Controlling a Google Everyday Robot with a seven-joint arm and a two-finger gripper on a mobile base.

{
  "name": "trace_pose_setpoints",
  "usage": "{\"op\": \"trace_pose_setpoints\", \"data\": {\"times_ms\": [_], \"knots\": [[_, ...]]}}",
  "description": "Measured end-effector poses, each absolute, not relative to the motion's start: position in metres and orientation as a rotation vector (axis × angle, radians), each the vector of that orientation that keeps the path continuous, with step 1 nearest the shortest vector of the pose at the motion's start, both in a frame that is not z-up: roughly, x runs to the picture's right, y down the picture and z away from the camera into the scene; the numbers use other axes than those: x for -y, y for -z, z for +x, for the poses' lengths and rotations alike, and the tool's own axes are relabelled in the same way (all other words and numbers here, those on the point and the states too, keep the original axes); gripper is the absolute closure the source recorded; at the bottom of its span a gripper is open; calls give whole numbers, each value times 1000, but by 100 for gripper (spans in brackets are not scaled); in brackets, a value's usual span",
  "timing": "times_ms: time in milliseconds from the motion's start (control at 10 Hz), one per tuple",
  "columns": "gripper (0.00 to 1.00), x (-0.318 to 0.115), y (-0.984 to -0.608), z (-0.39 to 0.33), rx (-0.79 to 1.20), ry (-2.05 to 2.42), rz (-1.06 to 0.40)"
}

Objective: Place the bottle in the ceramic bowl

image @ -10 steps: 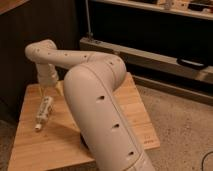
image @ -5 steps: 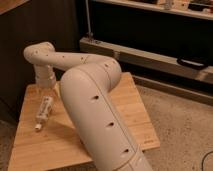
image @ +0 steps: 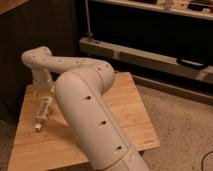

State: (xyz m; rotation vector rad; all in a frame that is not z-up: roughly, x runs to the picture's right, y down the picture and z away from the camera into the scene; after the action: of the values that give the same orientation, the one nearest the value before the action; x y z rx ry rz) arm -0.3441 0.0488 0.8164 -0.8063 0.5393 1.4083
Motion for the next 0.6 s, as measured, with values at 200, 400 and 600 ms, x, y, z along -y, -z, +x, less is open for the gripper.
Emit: {"op": "trace_pose_setpoints", "data": {"times_ms": [200,400,600], "knots": [[35,-59,-827,-359,-558,-1377,-800],[35,-68,-838,-366,-581,-1360,-794],[35,-79,-851,-370,-596,-1345,-792]]}}
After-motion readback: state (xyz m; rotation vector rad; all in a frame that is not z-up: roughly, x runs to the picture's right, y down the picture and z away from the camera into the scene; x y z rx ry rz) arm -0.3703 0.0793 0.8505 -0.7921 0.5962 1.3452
